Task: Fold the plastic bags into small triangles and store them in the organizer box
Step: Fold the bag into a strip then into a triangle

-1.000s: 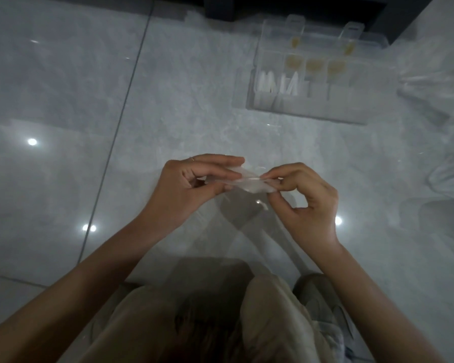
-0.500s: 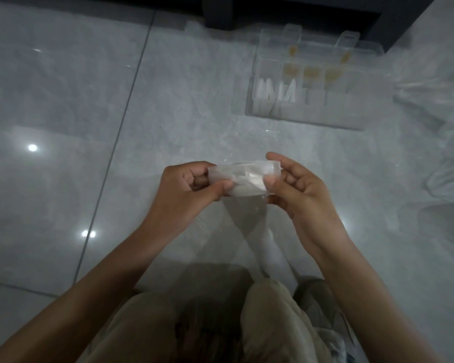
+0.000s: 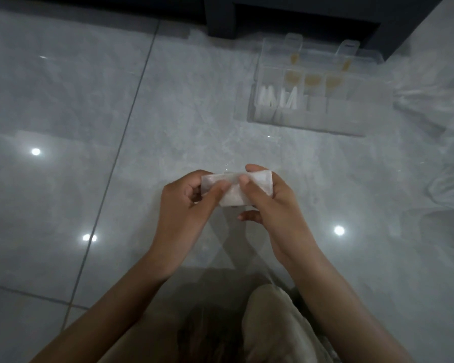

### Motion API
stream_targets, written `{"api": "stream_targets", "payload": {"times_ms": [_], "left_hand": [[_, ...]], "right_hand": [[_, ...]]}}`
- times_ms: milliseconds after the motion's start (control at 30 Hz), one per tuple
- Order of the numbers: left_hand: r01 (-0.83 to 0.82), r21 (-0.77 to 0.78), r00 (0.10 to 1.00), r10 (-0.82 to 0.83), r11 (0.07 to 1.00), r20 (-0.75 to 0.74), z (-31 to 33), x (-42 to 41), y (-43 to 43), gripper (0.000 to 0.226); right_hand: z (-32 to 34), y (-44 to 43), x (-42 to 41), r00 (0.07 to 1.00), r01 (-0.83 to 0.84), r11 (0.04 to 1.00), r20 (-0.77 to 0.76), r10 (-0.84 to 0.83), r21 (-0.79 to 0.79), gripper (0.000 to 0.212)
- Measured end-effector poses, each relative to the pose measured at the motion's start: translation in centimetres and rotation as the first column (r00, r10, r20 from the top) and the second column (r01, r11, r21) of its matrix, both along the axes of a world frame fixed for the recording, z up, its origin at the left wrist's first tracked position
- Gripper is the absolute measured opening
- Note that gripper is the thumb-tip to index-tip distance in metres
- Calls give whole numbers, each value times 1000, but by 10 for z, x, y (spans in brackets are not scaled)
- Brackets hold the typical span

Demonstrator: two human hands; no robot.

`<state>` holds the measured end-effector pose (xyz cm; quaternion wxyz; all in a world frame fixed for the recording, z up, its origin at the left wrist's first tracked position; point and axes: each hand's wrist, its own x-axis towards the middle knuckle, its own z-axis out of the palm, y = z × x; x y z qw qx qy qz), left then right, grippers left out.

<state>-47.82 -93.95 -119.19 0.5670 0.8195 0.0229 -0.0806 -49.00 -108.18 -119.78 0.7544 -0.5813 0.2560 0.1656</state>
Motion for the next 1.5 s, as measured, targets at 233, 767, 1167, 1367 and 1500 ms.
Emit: {"api": "stream_targets", "payload": {"times_ms": [233, 767, 1167, 1367, 1500], "left_hand": [[-41, -9, 999, 41, 999, -23, -5, 1, 3, 11], [-100, 280, 977, 42, 955, 208, -1, 7, 22, 16], [240, 85, 938, -254, 967, 235, 13, -1, 1, 37], [240, -188, 947, -187, 952, 262, 9, 2, 9, 31], [257, -266, 954, -199, 929, 224, 11, 2, 6, 34]], "right_hand": [[-9, 8, -3, 969, 48, 938, 244, 40, -343, 12], [-3, -14, 3, 898, 180, 836, 434, 76, -518, 9], [-21, -7, -8, 428, 446, 614, 757, 493, -652, 20], [-13, -21, -5, 618, 107, 840, 698, 362, -531, 35], [-3, -23, -6, 659, 4, 910, 686, 309, -414, 29]]}}
